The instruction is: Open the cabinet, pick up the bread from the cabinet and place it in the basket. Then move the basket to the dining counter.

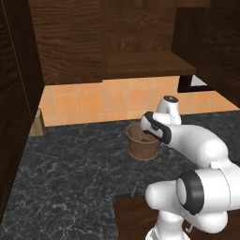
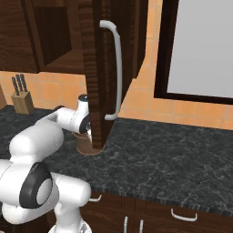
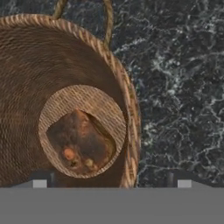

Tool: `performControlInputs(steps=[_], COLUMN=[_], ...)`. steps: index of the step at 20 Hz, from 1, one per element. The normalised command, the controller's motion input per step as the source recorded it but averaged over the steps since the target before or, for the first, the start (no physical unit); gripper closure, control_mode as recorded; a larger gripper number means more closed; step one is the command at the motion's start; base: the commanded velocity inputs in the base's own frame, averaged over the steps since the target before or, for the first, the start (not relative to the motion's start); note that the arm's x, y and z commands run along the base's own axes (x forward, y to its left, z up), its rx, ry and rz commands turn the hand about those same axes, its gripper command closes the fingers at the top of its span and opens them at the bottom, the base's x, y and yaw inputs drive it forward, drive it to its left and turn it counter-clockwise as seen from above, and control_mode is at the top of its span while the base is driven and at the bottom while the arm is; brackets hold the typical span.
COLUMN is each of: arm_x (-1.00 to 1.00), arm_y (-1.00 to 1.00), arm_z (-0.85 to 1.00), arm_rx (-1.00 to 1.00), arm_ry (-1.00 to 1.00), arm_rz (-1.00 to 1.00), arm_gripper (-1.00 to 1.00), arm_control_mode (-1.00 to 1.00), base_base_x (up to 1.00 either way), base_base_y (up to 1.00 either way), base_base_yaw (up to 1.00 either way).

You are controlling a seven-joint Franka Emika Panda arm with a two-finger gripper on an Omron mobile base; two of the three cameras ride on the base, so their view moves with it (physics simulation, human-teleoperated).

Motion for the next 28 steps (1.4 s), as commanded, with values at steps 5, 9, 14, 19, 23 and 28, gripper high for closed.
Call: performControlInputs(steps=[5,9,14,19,23,28], arm_x=[0.30,0.00,-0.01,-0.13,-0.56,-0.87], arm_y=[0.00,0.09,0.22,0.00,0.00,0.05], arm_z=[-0.23,-0.49,-0.52,-0.08,0.12,0.74], arm_rx=[0.00,0.00,0.00,0.00,0.00,-0.02], arm_ry=[0.02,0.05,0.02,0.03,-0.10,-0.17], arm_rz=[0.00,0.00,0.00,0.00,0.00,0.00], arm_gripper=[-1.00,1.00,1.00,1.00,1.00,1.00], arm_control_mode=[-1.00,-1.00,-1.00,-1.00,-1.00,-1.00], base_base_x=[0.00,0.00,0.00,0.00,0.00,0.00], base_base_y=[0.00,0.00,0.00,0.00,0.00,0.00], base_base_yaw=[0.00,0.00,0.00,0.00,0.00,0.00])
